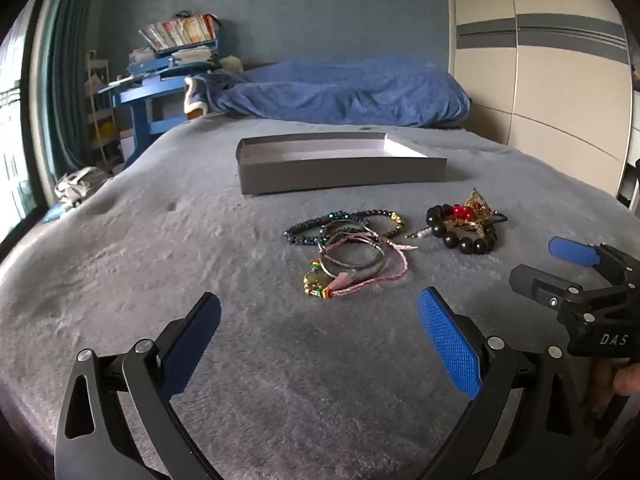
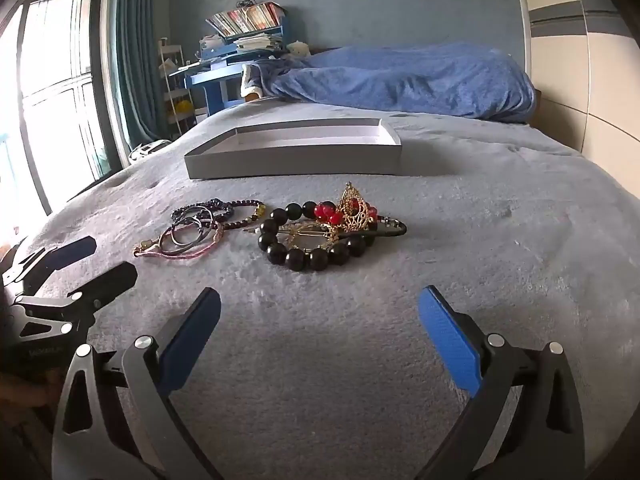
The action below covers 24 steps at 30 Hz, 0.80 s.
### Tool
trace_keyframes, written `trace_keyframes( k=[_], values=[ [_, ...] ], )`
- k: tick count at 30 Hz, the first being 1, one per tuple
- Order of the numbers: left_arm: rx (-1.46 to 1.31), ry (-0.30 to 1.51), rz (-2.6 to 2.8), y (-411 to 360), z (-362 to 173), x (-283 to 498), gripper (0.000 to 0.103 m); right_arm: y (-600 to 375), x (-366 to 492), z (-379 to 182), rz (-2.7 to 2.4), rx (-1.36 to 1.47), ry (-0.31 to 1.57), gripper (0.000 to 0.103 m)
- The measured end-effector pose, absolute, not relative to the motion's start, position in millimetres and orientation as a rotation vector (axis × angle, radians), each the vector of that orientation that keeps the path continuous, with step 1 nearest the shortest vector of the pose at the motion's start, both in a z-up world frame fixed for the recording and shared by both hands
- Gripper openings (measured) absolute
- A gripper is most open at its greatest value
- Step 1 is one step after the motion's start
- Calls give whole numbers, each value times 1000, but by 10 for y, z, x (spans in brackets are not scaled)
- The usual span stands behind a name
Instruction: Organize jewelry
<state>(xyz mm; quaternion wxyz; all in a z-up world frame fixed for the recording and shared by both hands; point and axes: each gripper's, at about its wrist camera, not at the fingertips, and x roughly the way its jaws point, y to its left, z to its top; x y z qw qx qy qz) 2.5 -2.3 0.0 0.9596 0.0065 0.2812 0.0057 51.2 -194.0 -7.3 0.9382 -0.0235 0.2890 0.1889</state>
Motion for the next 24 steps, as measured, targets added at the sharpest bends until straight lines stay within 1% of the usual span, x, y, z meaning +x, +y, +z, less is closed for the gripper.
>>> trace_keyframes(
  k=[9,11,24],
  values=[
    [32,608,24,-283,-21,335,98,-1940,521,-87,386,-45,595,98],
    [-16,548,5,39,-69,20,98,-1947,518,-95,388,-45,592,98],
    [-9,555,8,12,-61,14,98,-1946,511,-91,391,-44,593,98]
  ],
)
